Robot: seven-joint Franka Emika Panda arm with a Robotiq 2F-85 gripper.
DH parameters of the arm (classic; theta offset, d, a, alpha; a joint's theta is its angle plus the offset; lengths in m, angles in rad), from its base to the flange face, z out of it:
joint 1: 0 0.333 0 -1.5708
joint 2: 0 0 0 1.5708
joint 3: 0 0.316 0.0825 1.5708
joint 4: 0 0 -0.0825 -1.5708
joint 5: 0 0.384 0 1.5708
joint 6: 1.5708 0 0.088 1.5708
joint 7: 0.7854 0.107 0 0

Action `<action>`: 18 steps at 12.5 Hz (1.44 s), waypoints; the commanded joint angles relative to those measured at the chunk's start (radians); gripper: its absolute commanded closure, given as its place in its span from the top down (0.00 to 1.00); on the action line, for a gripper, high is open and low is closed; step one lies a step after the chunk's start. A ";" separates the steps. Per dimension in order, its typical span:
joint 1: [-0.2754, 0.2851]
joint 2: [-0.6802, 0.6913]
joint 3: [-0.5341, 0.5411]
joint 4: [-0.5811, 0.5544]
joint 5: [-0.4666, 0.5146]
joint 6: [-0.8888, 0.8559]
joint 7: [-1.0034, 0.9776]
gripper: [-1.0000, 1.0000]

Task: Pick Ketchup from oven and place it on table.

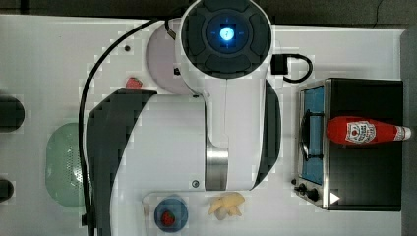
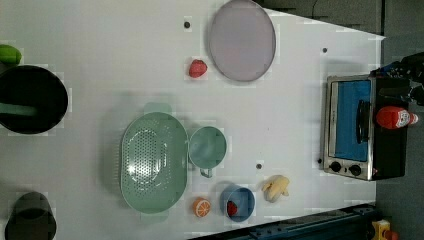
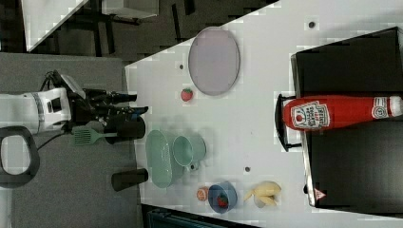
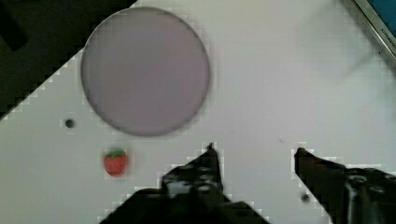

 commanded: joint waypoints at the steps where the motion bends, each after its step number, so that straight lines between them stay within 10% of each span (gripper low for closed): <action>1: -0.044 -0.339 -0.041 -0.162 -0.025 -0.231 0.040 0.79; 3: -0.045 -0.338 -0.045 -0.162 -0.025 -0.228 0.040 1.00; 18: -0.108 -0.093 -0.464 -0.149 -0.025 0.169 0.033 1.00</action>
